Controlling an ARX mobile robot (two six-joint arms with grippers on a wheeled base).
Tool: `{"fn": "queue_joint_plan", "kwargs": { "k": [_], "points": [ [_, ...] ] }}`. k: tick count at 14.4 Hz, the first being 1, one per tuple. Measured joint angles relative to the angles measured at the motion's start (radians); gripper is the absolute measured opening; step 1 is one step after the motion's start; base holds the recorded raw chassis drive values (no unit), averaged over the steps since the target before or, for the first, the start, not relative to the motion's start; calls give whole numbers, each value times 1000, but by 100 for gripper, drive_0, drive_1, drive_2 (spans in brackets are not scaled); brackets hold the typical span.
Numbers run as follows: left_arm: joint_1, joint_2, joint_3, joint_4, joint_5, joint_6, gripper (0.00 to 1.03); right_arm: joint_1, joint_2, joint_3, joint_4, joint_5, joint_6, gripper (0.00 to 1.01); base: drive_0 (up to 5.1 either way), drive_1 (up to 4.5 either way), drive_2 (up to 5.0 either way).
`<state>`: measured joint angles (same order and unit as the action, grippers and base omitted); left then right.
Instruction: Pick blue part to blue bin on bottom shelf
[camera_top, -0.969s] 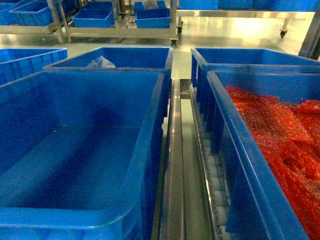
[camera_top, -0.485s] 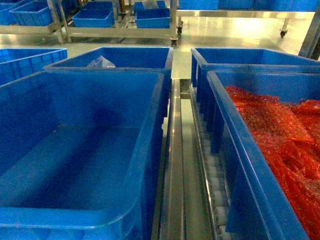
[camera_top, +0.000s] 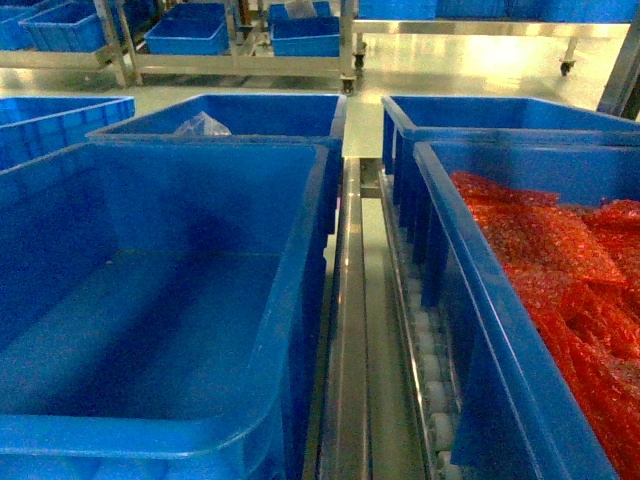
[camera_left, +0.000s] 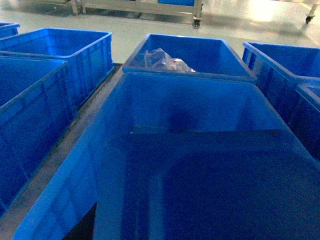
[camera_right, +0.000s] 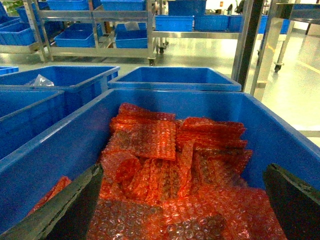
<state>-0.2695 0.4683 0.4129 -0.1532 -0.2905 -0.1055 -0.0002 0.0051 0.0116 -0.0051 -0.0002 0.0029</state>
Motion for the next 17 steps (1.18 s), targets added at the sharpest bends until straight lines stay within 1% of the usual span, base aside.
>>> {"fn": "queue_joint_plan", "kwargs": {
  "k": [6, 7, 8, 10, 12, 13, 14, 15, 16, 17],
  "points": [
    [0, 0, 0, 0, 0, 0, 43, 0, 0, 0, 0, 0, 0, 98, 0, 0, 0],
    [-39, -2, -36, 126, -120, 3, 43, 0, 0, 0, 0, 0, 0, 98, 0, 0, 0],
    [-102, -7, -66, 172, -280, 0, 43, 0, 0, 0, 0, 0, 0, 98, 0, 0, 0],
    [-112, -4, -70, 168, -334, 0, 43, 0, 0, 0, 0, 0, 0, 98, 0, 0, 0],
    [-125, 18, -70, 197, -371, 0, 43, 0, 0, 0, 0, 0, 0, 98, 0, 0, 0],
    [-141, 49, -69, 224, -383, 0, 43, 0, 0, 0, 0, 0, 0, 98, 0, 0, 0],
    [-206, 175, -57, 307, -362, 0, 43, 0, 0, 0, 0, 0, 0, 98, 0, 0, 0],
    [-253, 352, -1, 407, -295, -13, 43, 0, 0, 0, 0, 0, 0, 98, 0, 0, 0],
    [-266, 512, 59, 455, -183, -59, 43, 0, 0, 0, 0, 0, 0, 98, 0, 0, 0],
    [-265, 611, 89, 430, -109, -85, 52, 0, 0, 0, 0, 0, 0, 98, 0, 0, 0]
  ]
}}
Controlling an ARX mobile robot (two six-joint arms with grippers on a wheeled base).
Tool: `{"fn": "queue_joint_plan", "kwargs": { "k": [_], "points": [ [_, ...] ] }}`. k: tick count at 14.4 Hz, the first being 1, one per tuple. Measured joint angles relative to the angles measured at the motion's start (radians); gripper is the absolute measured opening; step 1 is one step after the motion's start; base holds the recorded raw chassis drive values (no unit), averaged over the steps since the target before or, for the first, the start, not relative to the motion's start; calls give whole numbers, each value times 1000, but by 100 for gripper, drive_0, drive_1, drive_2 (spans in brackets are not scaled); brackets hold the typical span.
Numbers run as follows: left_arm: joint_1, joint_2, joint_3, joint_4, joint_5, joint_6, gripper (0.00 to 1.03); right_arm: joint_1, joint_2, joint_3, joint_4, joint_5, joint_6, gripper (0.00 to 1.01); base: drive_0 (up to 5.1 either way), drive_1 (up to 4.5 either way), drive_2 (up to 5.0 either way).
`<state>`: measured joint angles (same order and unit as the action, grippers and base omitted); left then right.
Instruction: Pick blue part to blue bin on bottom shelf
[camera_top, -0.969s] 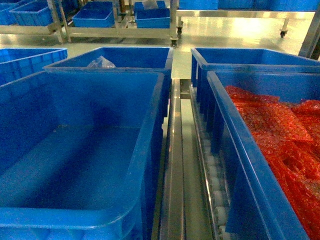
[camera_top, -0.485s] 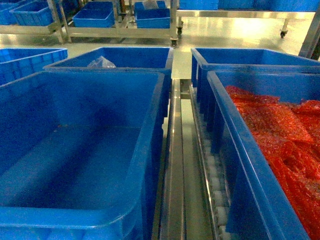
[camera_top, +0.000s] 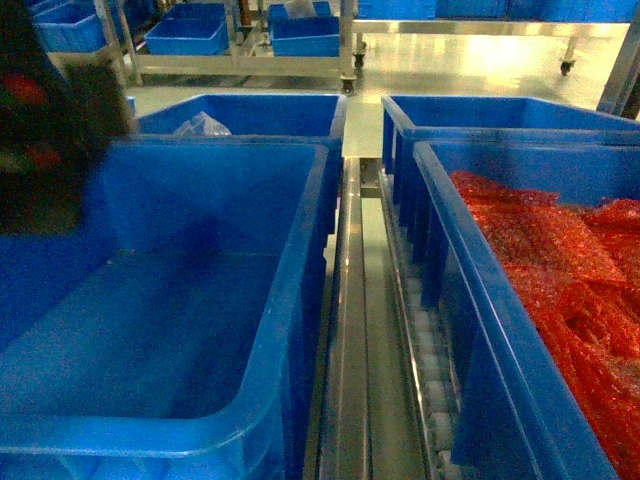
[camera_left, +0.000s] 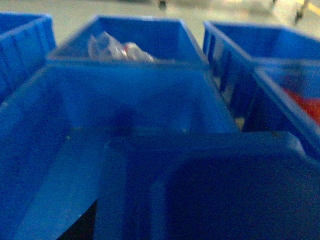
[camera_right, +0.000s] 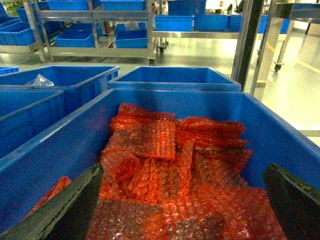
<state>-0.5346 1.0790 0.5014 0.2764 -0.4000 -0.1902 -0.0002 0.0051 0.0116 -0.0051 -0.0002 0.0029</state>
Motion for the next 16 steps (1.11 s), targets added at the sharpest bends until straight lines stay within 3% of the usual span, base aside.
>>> {"fn": "queue_joint_plan", "kwargs": {
  "k": [4, 5, 6, 7, 8, 9, 13, 14, 16],
  "points": [
    [2, 46, -8, -5, 16, -35, 95, 0, 0, 0, 0, 0, 0, 98, 0, 0, 0],
    [2, 47, -8, -6, 16, -39, 99, 0, 0, 0, 0, 0, 0, 98, 0, 0, 0],
    [2, 60, -22, 66, -6, -21, 95, 0, 0, 0, 0, 0, 0, 98, 0, 0, 0],
    [21, 68, -104, 325, -64, 51, 83, 0, 0, 0, 1, -1, 0, 98, 0, 0, 0],
    [75, 14, -210, 451, -52, 111, 71, 0, 0, 0, -1, 0, 0, 98, 0, 0, 0],
    [132, -55, -267, 486, -21, 143, 59, 0, 0, 0, 0, 0, 0, 98, 0, 0, 0],
    [287, -276, -387, 391, 145, 173, 7, 0, 0, 0, 0, 0, 0, 98, 0, 0, 0],
    [317, -326, -401, 368, 174, 173, 2, 0, 0, 0, 0, 0, 0, 98, 0, 0, 0],
    [365, -417, -433, 307, 229, 174, 2, 0, 0, 0, 0, 0, 0, 98, 0, 0, 0]
  ]
}}
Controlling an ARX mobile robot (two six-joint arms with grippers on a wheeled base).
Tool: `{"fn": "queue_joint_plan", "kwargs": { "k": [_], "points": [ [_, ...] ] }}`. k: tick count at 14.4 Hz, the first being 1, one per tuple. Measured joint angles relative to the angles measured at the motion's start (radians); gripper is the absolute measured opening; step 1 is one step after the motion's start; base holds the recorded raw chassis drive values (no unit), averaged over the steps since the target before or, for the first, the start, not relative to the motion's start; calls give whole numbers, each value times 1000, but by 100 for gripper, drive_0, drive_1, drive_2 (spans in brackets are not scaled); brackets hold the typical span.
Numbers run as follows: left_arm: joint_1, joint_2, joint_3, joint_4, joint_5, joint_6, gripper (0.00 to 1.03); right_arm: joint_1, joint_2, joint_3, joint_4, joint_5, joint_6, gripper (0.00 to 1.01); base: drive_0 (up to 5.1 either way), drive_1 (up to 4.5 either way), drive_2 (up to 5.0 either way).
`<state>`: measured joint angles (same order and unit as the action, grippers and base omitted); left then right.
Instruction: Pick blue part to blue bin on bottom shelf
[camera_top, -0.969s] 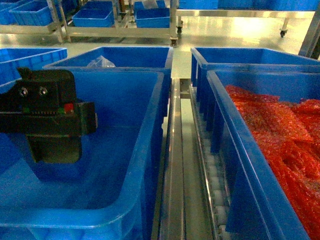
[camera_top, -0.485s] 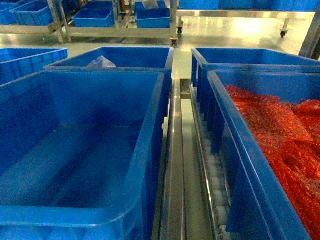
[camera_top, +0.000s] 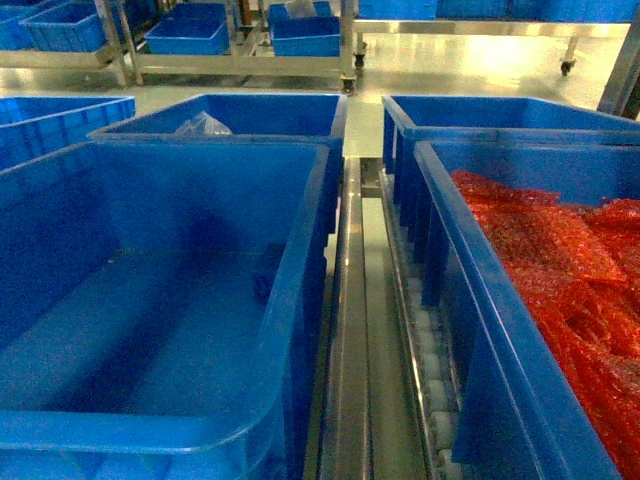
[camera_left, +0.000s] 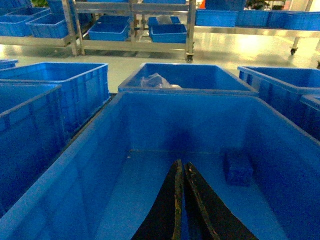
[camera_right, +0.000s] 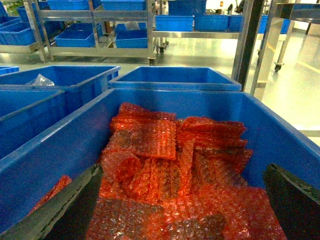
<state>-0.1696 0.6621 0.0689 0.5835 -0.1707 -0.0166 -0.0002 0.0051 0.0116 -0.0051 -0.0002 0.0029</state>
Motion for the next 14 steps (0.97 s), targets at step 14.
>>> {"fn": "queue_joint_plan", "kwargs": {
  "k": [14],
  "points": [
    [167, -448, -58, -368, 171, 2, 2, 0, 0, 0, 0, 0, 0, 98, 0, 0, 0]
  ]
}}
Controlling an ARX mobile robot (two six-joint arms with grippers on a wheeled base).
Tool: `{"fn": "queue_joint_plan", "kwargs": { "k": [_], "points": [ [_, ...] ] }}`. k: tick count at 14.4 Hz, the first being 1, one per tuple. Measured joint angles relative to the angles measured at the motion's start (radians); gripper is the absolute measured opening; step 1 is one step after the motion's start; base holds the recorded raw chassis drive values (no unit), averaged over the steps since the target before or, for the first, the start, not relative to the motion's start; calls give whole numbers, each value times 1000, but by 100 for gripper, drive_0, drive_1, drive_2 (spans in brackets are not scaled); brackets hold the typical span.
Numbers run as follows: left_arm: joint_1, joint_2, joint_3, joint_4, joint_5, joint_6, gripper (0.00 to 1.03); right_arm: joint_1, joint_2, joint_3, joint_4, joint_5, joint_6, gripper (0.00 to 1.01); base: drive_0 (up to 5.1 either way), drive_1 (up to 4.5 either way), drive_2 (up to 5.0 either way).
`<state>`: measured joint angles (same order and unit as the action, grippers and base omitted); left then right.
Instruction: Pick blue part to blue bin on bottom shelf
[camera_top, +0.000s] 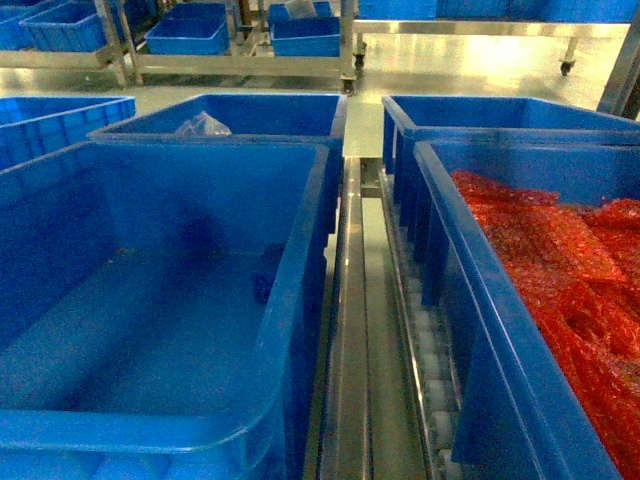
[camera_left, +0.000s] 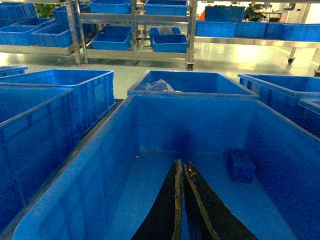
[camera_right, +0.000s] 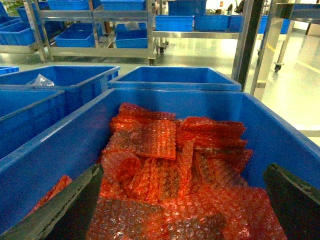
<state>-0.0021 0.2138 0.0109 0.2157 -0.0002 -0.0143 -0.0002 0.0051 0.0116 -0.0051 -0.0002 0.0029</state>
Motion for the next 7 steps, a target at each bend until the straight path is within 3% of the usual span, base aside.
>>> {"fn": "queue_joint_plan", "kwargs": {
  "k": [3, 4, 7],
  "points": [
    [0, -47, 0, -49, 0, 0, 2, 0, 0, 0, 0, 0, 0, 98, 0, 0, 0],
    [0, -146, 1, -204, 4, 1, 2, 0, 0, 0, -1, 1, 0, 98, 0, 0, 0],
    [1, -203, 1, -224, 0, 2, 2, 0, 0, 0, 2, 0, 0, 98, 0, 0, 0]
  ]
}}
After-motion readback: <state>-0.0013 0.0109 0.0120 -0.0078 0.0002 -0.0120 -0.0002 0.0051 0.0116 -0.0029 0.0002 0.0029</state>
